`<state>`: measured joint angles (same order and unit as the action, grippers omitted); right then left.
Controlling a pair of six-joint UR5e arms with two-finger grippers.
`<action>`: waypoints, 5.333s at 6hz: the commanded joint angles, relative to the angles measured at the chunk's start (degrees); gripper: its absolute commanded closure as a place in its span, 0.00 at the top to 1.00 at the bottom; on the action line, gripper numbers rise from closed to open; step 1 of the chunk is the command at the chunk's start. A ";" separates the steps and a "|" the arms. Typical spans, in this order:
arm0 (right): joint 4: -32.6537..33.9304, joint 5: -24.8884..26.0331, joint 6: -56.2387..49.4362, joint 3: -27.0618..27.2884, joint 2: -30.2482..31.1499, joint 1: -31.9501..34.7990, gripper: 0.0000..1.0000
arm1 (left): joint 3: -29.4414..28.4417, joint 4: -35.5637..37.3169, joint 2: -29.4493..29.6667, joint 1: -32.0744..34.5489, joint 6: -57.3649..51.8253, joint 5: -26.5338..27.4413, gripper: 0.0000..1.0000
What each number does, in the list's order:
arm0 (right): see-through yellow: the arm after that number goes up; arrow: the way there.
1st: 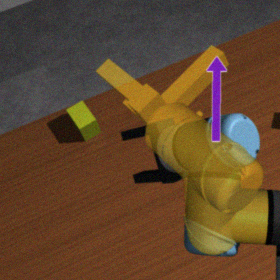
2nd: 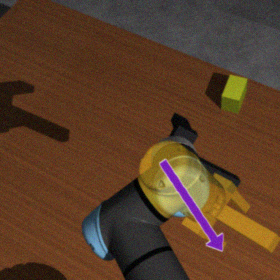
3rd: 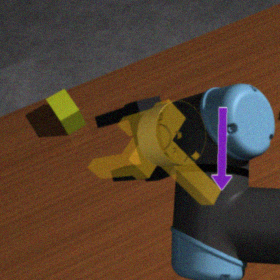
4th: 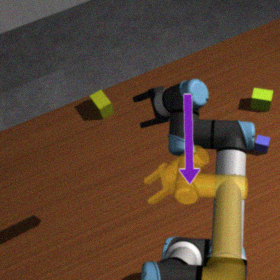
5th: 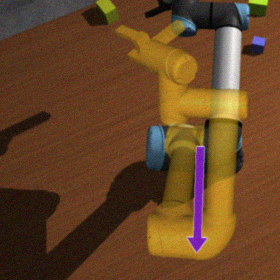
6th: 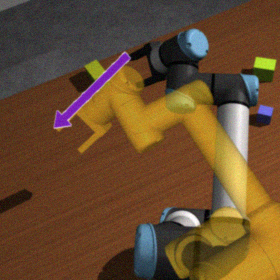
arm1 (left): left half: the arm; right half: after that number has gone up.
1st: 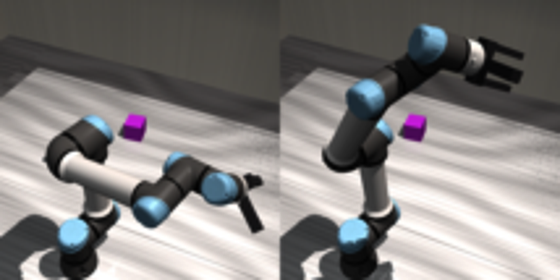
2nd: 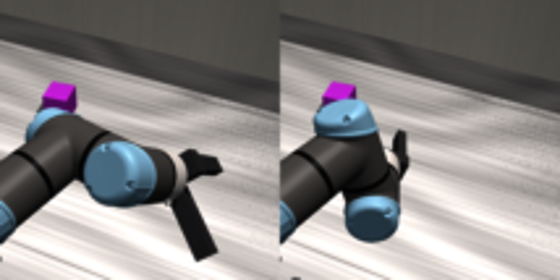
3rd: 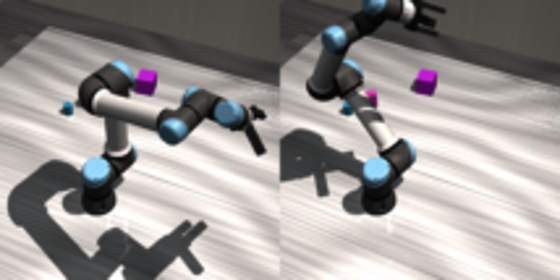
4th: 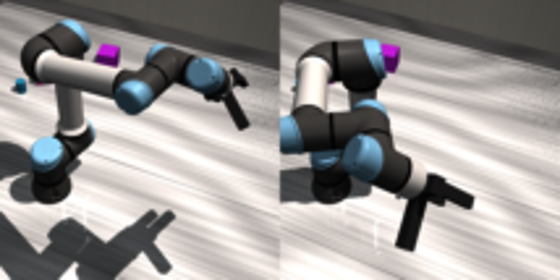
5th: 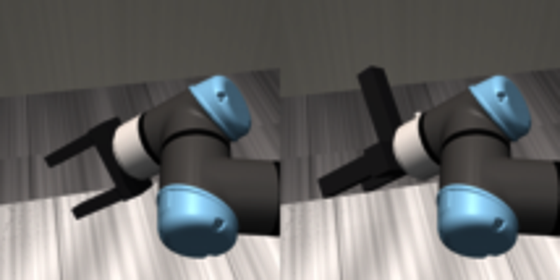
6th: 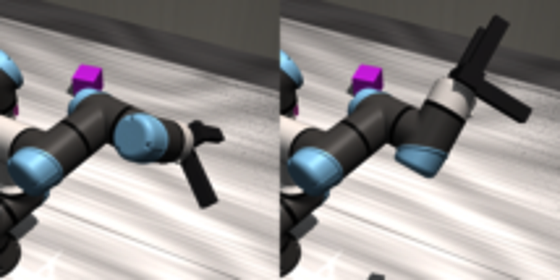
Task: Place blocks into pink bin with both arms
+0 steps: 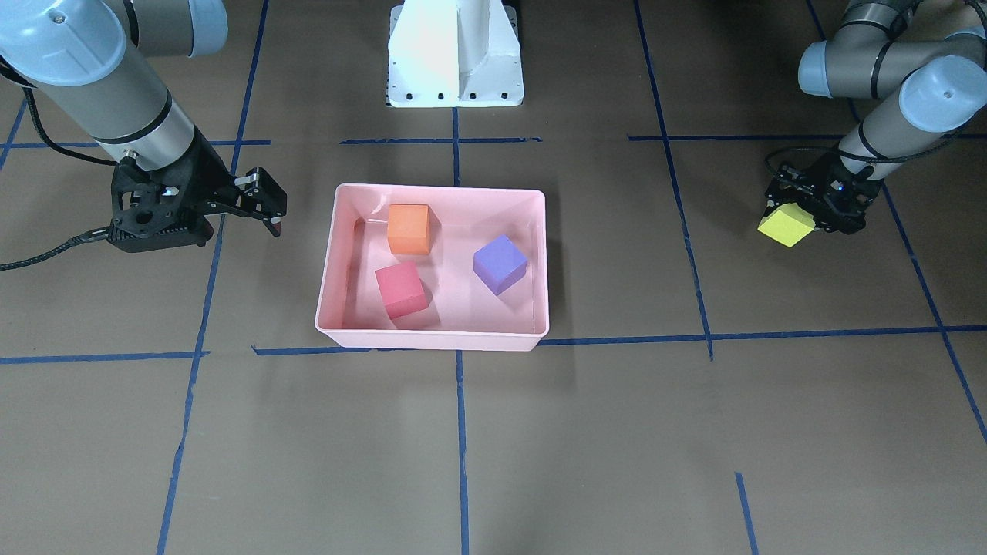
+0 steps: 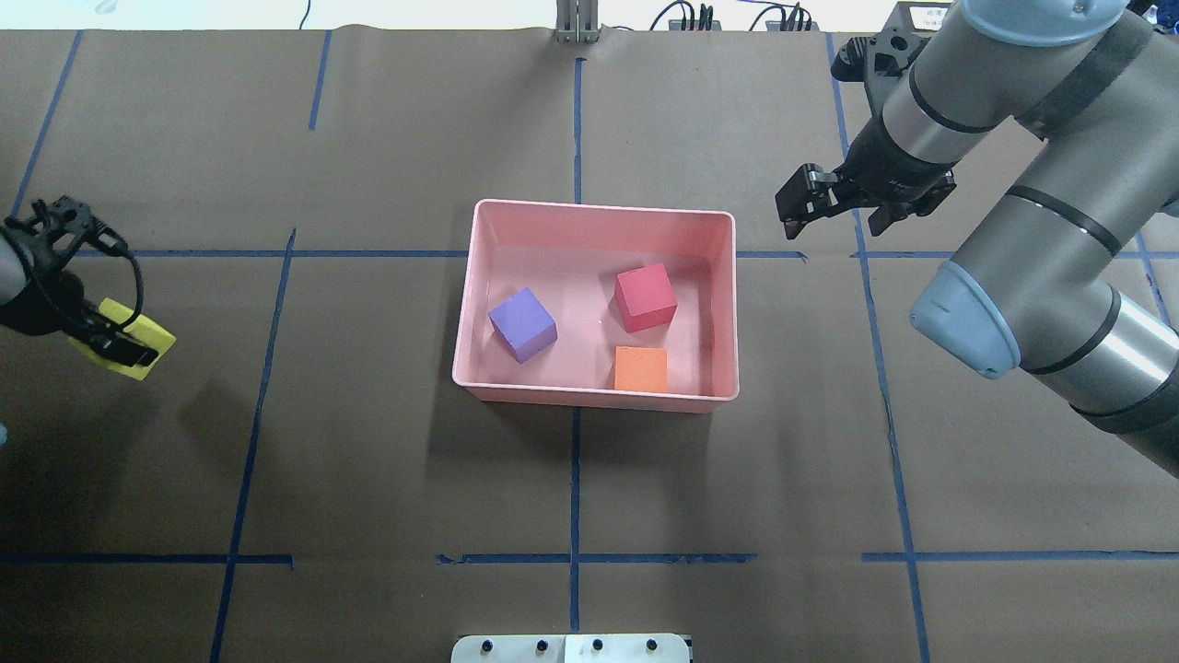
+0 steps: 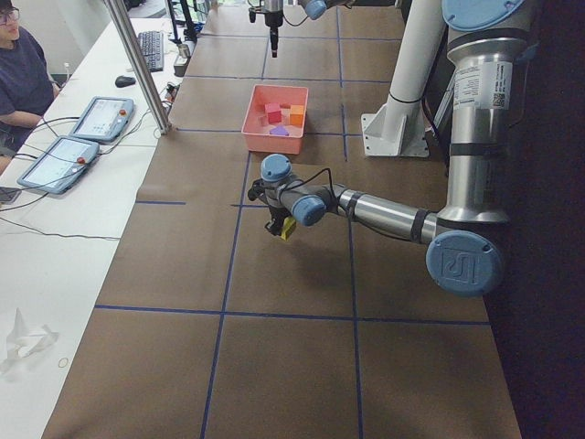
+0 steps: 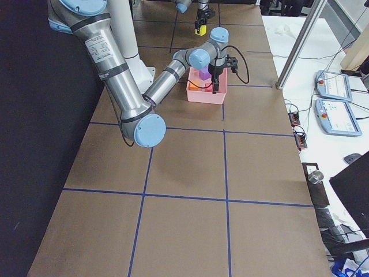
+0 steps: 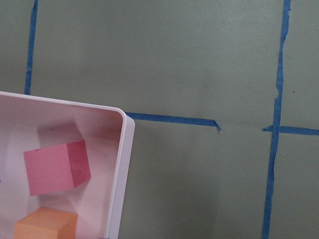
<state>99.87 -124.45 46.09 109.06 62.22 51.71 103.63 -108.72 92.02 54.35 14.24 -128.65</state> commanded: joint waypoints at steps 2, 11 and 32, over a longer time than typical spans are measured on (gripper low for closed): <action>-0.11 -4.01 -17.26 0.28 6.83 8.01 1.00 | 5.18 26.91 22.15 0.23 10.31 0.24 0.55; -0.20 -8.44 -62.66 0.36 30.93 32.12 1.00 | -6.47 36.12 47.60 -15.42 32.74 11.14 1.00; -0.38 -8.44 -56.29 2.65 42.11 39.96 1.00 | -2.82 31.11 -8.17 34.86 -31.82 -2.83 1.00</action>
